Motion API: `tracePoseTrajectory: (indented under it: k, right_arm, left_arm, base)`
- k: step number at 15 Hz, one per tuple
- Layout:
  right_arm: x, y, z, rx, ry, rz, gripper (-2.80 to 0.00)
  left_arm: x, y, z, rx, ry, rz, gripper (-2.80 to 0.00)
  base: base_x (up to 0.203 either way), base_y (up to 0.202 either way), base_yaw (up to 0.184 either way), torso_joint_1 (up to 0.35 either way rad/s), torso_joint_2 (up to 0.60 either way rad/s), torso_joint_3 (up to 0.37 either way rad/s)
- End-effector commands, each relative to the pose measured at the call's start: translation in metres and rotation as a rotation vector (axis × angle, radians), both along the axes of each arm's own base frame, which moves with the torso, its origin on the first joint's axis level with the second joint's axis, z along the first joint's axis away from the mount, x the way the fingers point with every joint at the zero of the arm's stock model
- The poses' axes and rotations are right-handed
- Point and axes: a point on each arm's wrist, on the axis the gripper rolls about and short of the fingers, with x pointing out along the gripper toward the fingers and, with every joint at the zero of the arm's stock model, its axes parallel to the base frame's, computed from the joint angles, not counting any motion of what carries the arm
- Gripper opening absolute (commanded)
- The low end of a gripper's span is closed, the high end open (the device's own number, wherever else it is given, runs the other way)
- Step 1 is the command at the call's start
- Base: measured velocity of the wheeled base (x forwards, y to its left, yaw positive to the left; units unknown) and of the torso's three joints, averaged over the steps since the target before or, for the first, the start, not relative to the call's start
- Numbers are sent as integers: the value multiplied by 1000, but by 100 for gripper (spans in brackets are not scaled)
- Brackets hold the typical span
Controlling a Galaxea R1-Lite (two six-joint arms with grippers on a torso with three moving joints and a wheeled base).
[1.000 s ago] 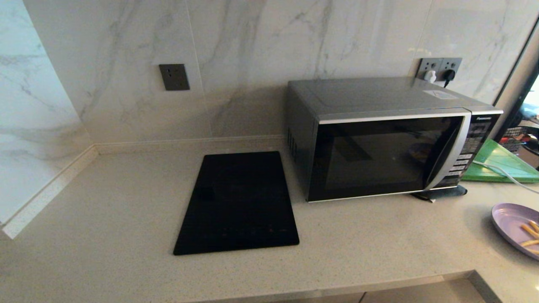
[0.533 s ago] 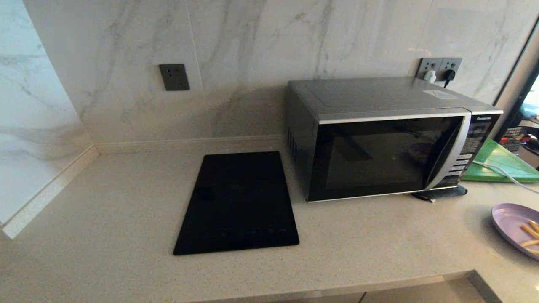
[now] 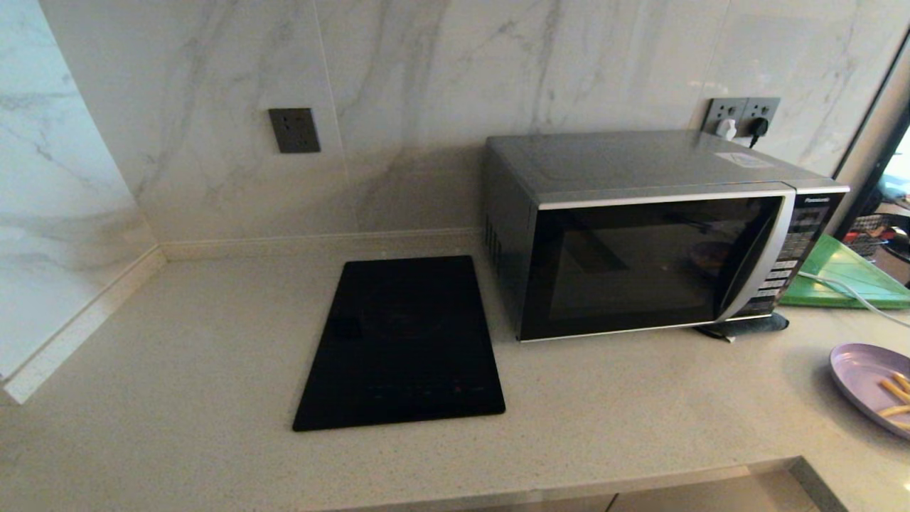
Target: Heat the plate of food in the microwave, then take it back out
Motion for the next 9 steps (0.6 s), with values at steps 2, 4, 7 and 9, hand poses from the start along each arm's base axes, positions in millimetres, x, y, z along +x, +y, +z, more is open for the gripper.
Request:
tracePoseTrajectory:
  k: [2,4,7,9]
  right_arm:
    - [0,0,0,1,4,1,-280]
    - [0,0,0,1,3,0,-280]
    - [0,0,0,1,4,0,-280]
    - [0,0,0,1,3,1,-280]
  left_arm:
    - [0,0,0,0,1,1,-280]
    - [0,0,0,0,1,1,-280]
    - [0,0,0,0,0,1,-280]
    - [0,0,0,0,1,1,-280]
  base:
    - [0,0,0,0,0,0]
    - [0,0,0,0,0,0]
    - [0,0,0,0,0,0]
    - [0,0,0,0,0,0]
